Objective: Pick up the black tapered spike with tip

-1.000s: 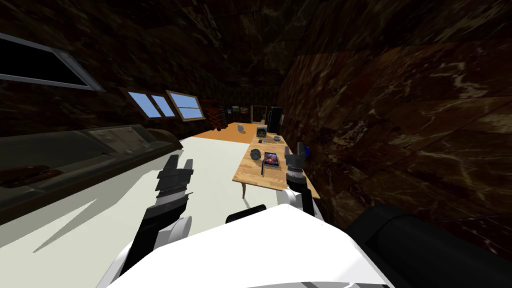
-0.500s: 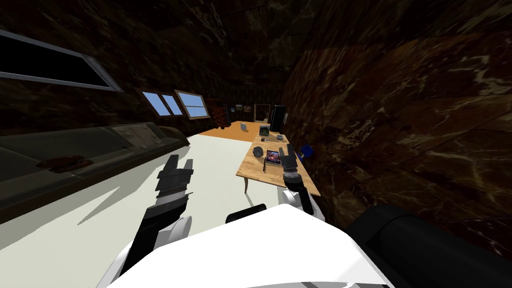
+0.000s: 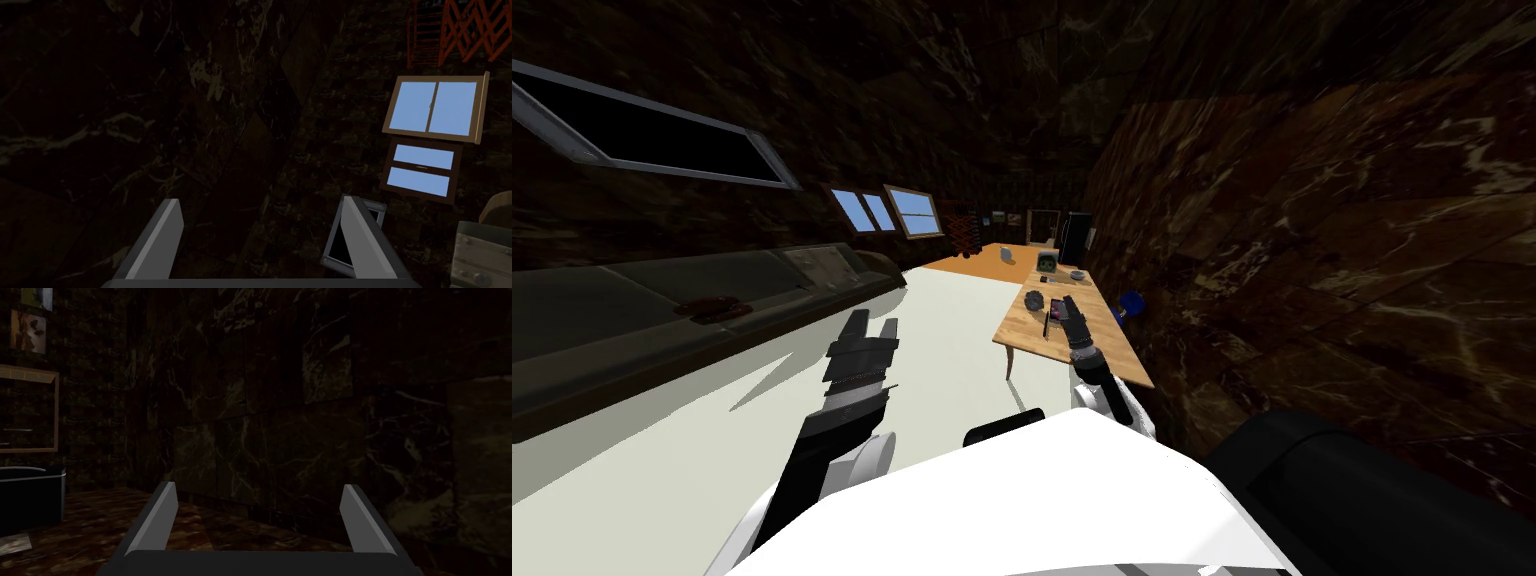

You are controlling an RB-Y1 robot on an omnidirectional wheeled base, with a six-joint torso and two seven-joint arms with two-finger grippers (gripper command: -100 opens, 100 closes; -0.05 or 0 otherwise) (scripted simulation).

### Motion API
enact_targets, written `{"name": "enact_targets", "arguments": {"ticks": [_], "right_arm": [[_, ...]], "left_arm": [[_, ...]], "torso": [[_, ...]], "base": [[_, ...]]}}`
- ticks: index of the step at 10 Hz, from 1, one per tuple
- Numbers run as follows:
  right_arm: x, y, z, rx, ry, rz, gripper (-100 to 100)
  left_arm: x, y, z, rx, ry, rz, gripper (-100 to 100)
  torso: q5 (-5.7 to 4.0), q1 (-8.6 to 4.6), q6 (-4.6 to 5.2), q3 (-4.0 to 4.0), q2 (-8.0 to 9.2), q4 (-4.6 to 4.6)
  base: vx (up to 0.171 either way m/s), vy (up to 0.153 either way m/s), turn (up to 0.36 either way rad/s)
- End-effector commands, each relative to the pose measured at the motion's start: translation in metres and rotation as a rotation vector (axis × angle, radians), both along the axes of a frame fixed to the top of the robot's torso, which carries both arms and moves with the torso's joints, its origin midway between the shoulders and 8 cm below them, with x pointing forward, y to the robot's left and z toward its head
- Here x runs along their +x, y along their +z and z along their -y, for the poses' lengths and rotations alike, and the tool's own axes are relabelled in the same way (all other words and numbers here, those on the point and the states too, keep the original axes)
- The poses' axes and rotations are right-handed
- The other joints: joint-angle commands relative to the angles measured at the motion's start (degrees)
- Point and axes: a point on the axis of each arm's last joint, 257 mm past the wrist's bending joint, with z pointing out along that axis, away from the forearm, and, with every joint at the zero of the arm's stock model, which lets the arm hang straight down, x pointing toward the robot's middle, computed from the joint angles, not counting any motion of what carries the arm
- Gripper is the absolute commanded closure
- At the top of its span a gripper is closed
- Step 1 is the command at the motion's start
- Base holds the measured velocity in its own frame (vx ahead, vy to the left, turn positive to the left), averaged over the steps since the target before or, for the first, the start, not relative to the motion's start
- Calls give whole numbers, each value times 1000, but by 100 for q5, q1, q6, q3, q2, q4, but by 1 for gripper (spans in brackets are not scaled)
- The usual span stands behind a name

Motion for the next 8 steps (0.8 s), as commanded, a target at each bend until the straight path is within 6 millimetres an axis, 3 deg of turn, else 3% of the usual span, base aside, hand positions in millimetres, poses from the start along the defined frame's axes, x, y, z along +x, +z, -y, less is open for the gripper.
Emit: {"name": "enact_targets", "arguments": {"ticks": [1, 2, 3, 4, 5, 6, 7, 8], "right_arm": [[2, -6, -6, -42, 9, -11, -100], [6, -22, -19, -113, 25, -36, -100], [6, -22, -20, -118, 27, -37, -100], [9, -41, -33, -194, 42, -63, -100], [9, -42, -33, -200, 45, -63, -100], [10, -64, -46, -283, 62, -89, -100], [10, -64, -46, -288, 64, -90, -100], [10, -89, -57, -375, 84, -117, -100]], "left_arm": [[0, 0, 0, 0, 0, 0, 0], [0, 0, 0, 0, 0, 0, 0], [0, 0, 0, 0, 0, 0, 0], [0, 0, 0, 0, 0, 0, 0], [0, 0, 0, 0, 0, 0, 0], [0, 0, 0, 0, 0, 0, 0], [0, 0, 0, 0, 0, 0, 0], [0, 0, 0, 0, 0, 0, 0]], "torso": [[0, 0, 0, 0, 0, 0], [-1, -6, 3, -5, -9, -1], [-1, -3, 0, -3, -4, -1], [0, -4, 4, -3, -7, -1], [0, 1, 1, -2, -3, -1], [0, -1, 4, -4, -9, -1], [0, 1, 0, -5, -9, -2], [0, -4, 4, -5, -11, -2]], "base": [[-66, 24, 91], [-95, 34, 183], [-81, 37, 95], [-91, 49, 199], [-73, 46, 92], [-80, 56, 183], [-70, 36, 122], [-75, 45, 246]]}}
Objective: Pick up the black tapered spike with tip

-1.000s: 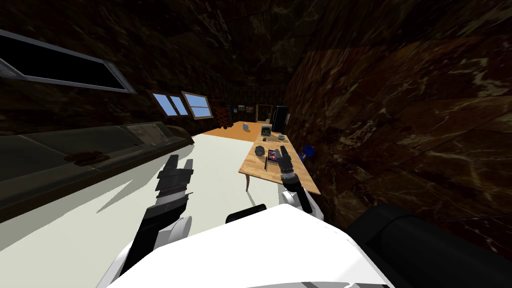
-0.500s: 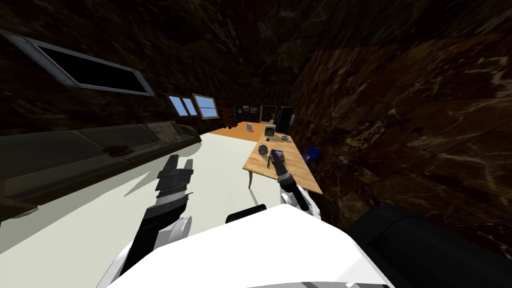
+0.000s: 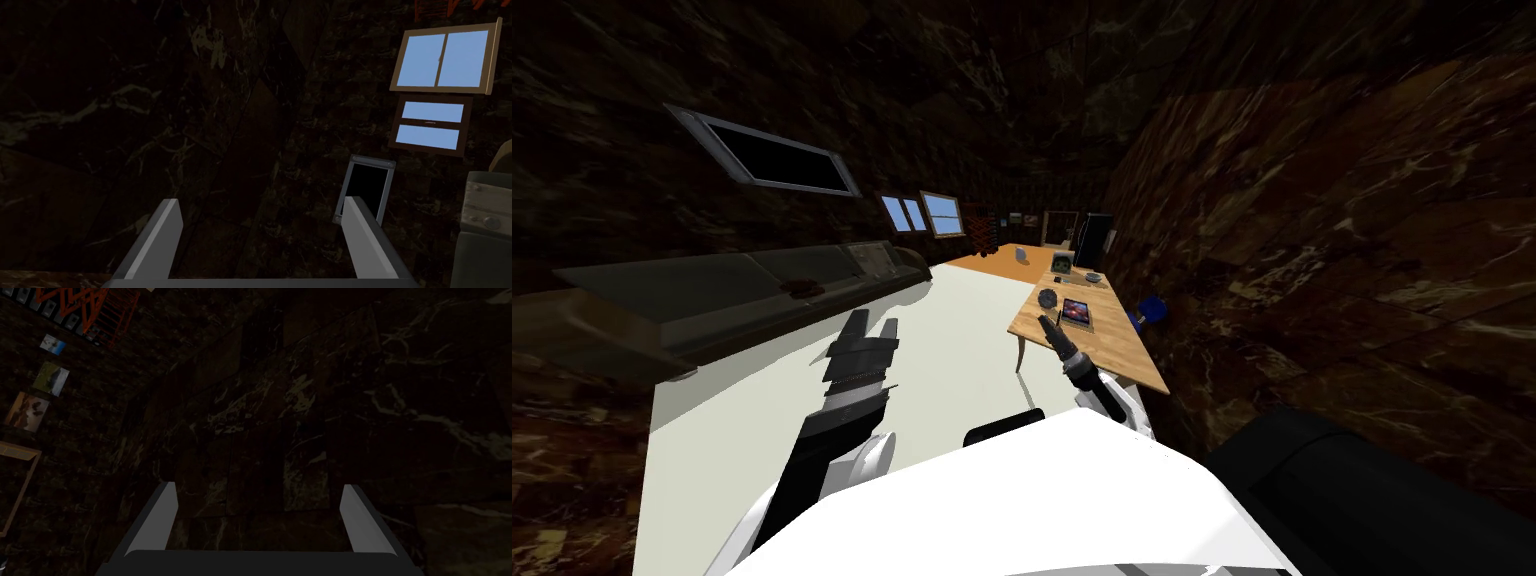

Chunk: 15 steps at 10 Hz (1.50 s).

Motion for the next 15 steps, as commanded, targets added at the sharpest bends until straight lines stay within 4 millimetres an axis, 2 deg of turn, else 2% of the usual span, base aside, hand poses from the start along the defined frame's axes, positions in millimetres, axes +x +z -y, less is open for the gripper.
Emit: {"name": "enact_targets", "arguments": {"ticks": [1, 2, 3, 4, 5, 6, 7, 8, 9, 10, 11, 13, 14, 15], "right_arm": [[-1, -13, -4, -55, 9, -11, -100], [-2, -37, -15, -141, 29, -30, -100], [-3, -41, -14, -154, 30, -36, -100], [-6, -66, -23, -240, 53, -54, -100], [-7, -71, -21, -257, 54, -60, -100], [-13, -91, -31, -344, 85, -64, -100], [-13, -103, -26, -364, 79, -82, -100], [-13, -103, -26, -364, 79, -82, -100], [-22, -127, -31, -463, 112, -88, -100], [-21, -136, -27, -475, 106, -103, -100], [-32, -162, -30, -567, 142, -110, -100], [-32, -170, -25, -587, 137, -122, -100], [-46, -196, -24, -684, 177, -126, -100], [-46, -205, -18, -701, 171, -140, -100]], "left_arm": [[0, 0, 0, 0, 0, 0, 0], [0, 0, 0, 0, 0, 0, 0], [0, 0, 0, 0, 0, 0, 0], [0, 0, 0, 0, 0, 0, 0], [0, 0, 0, 0, 0, 0, 0], [0, 0, 0, 0, 0, 0, 0], [0, 0, 0, 0, 0, 0, 0], [0, 0, 0, 0, 0, 0, 0], [0, 0, 0, 0, 0, 0, 0], [0, 0, 0, 0, 0, 0, 0], [0, 0, 0, 0, 0, 0, 0], [0, 0, 0, 0, 0, 0, 0], [0, 0, 0, 0, 0, 0, 0], [0, 0, 0, 0, 0, 0, 0]], "torso": [[0, 0, 0, 0, 0, 0], [0, -4, 4, -1, -3, 0], [0, -1, 0, -2, -3, 0], [-1, -8, 5, -2, -4, 0], [-1, -3, 2, -1, -1, 0], [0, -6, 5, -2, -5, 0], [0, -2, 0, -3, -6, -1], [-1, -9, 6, -6, -12, -2], [-3, -19, 8, -10, -19, -3], [-3, -15, 0, -9, -17, -3], [-3, -16, 7, -9, -17, -3], [-3, -17, 7, -9, -17, -3], [-4, -21, 9, -10, -20, -3], [-3, -19, 0, -11, -21, -3]], "base": [[-63, 36, 141], [-69, 47, 236], [-60, 30, 122], [-68, 45, 225], [-58, 43, 156], [-56, 53, 341], [-35, 31, 143], [-10, 6, -42], [-29, 24, 316], [-28, 19, 173], [-30, 28, 281], [-19, 13, 71], [-18, 19, 349], [-16, 6, 175]]}}
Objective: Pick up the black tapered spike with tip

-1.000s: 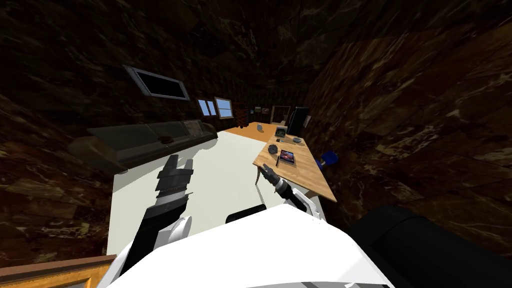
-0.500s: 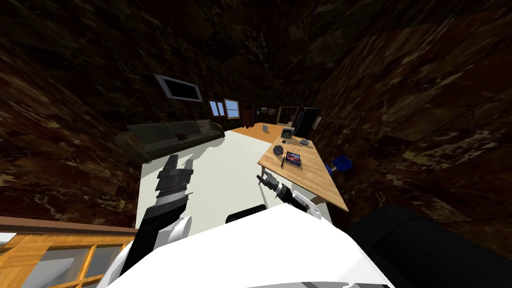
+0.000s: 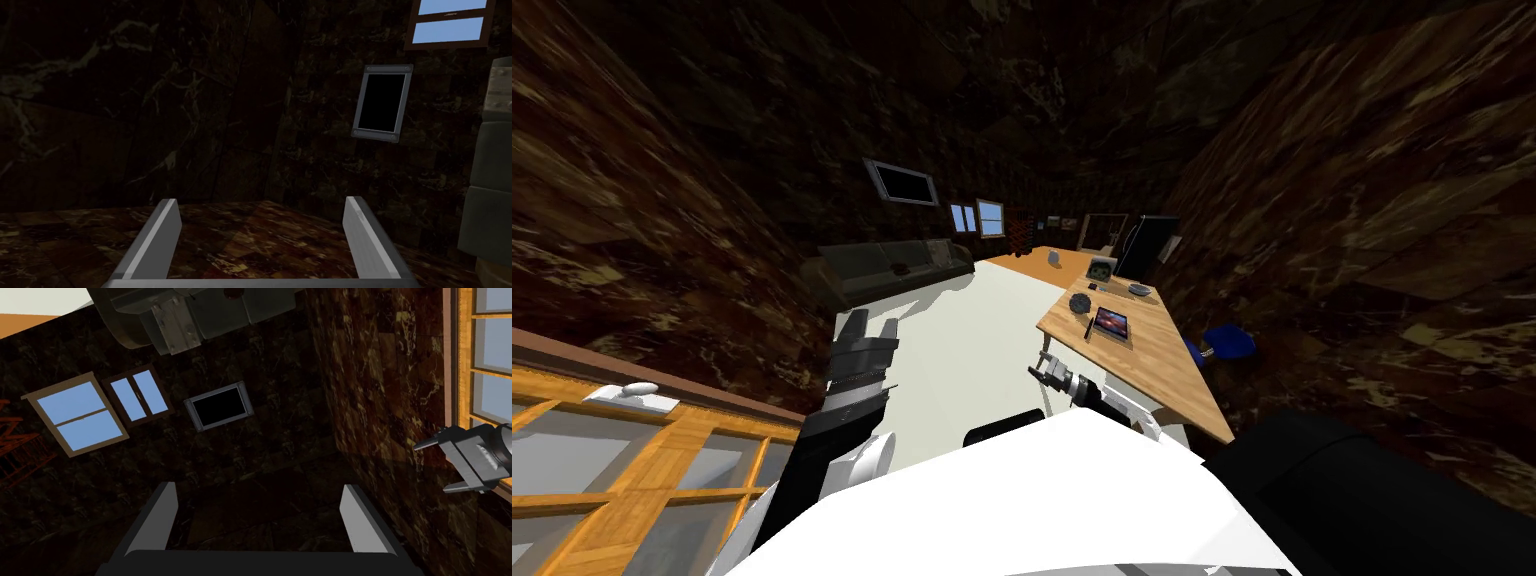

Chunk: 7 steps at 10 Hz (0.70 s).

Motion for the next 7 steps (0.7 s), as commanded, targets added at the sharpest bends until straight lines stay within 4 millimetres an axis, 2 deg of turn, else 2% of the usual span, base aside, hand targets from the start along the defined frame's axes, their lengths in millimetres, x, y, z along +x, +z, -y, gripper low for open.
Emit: {"name": "enact_targets", "arguments": {"ticks": [1, 2, 3, 4, 5, 6, 7], "right_arm": [[-18, -31, 2, -104, 53, -16, -100], [-19, -44, 11, -138, 42, -24, -100], [-36, -68, 19, -222, 90, -42, -100], [-38, -77, 26, -251, 84, -45, -100], [-56, -95, 33, -324, 140, -54, -100], [-58, -106, 43, -359, 133, -62, -100], [-78, -124, 55, -434, 189, -73, -100]], "left_arm": [[0, 0, 0, 0, 0, 0, 0], [0, 0, 0, 0, 0, 0, 0], [0, 0, 0, 0, 0, 0, 0], [0, 0, 0, 0, 0, 0, 0], [0, 0, 0, 0, 0, 0, 0], [0, 0, 0, 0, 0, 0, 0], [0, 0, 0, 0, 0, 0, 0]], "torso": [[0, 0, 0, 0, 0, 0], [0, 2, -7, 0, -1, 0], [0, -1, 1, 0, -1, 0], [0, -1, -5, -1, -2, 0], [0, -4, 1, -1, -2, 0], [-1, -5, -5, -1, -3, 0], [-1, -8, 1, -1, -3, 0]], "base": [[-17, 15, 315], [-13, 6, 155], [-13, 8, 284], [-9, 0, 163], [-10, 0, 334], [-7, -9, 179], [-4, -7, 299]]}}
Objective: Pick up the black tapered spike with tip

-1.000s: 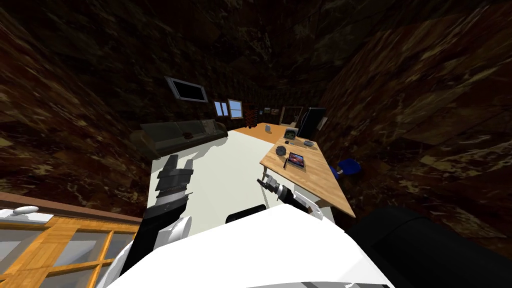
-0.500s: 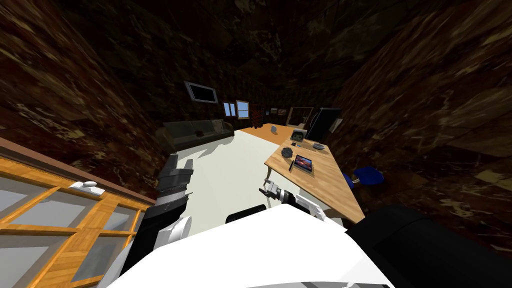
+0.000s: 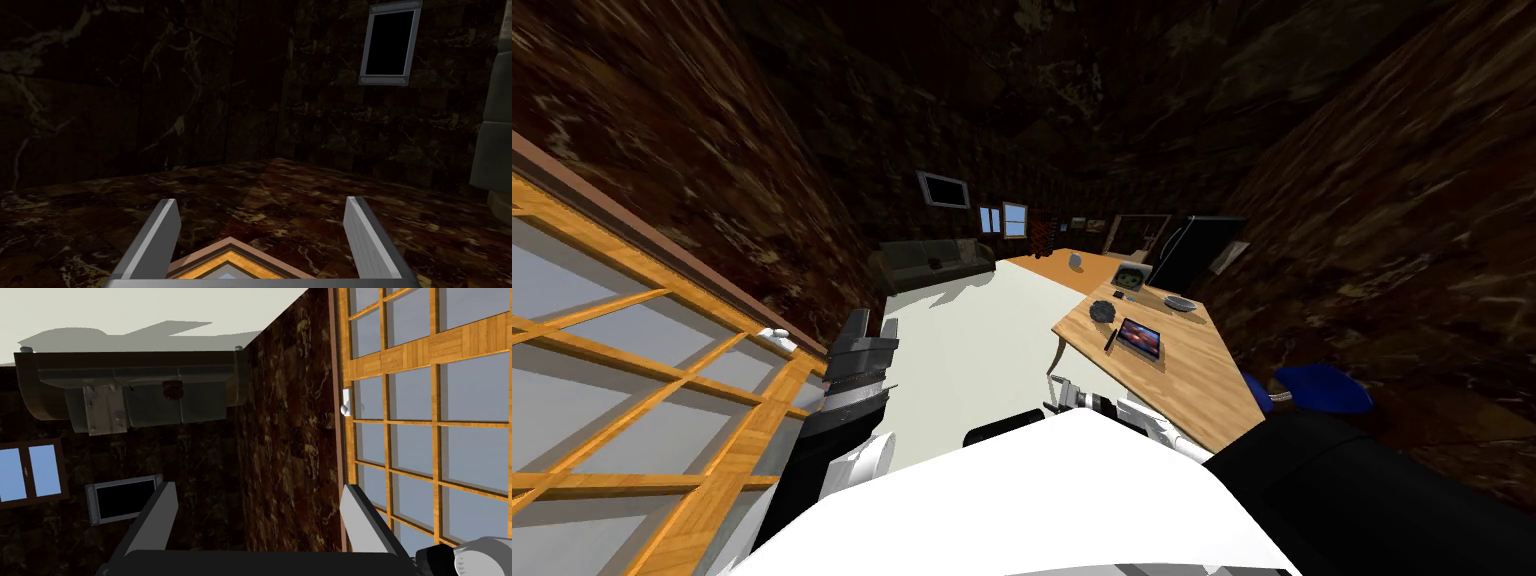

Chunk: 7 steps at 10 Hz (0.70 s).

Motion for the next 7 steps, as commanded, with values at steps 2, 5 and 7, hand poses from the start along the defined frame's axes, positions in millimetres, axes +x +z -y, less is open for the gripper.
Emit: {"name": "enact_targets", "arguments": {"ticks": [2, 5, 7], "right_arm": [[-30, -36, 33, -154, 81, -25, -100], [-59, -68, 78, -291, 126, -65, -100], [-80, -78, 99, -365, 187, -78, -100]], "left_arm": [[0, 0, 0, 0, 0, 0, 0], [0, 0, 0, 0, 0, 0, 0], [0, 0, 0, 0, 0, 0, 0]], "torso": [[-1, -2, 5, -1, -1, 0], [-1, -10, 0, -3, -5, 0], [-2, -4, 7, -3, -5, -1]], "base": [[-3, -18, 234], [4, -31, 222], [8, -20, 129]]}}
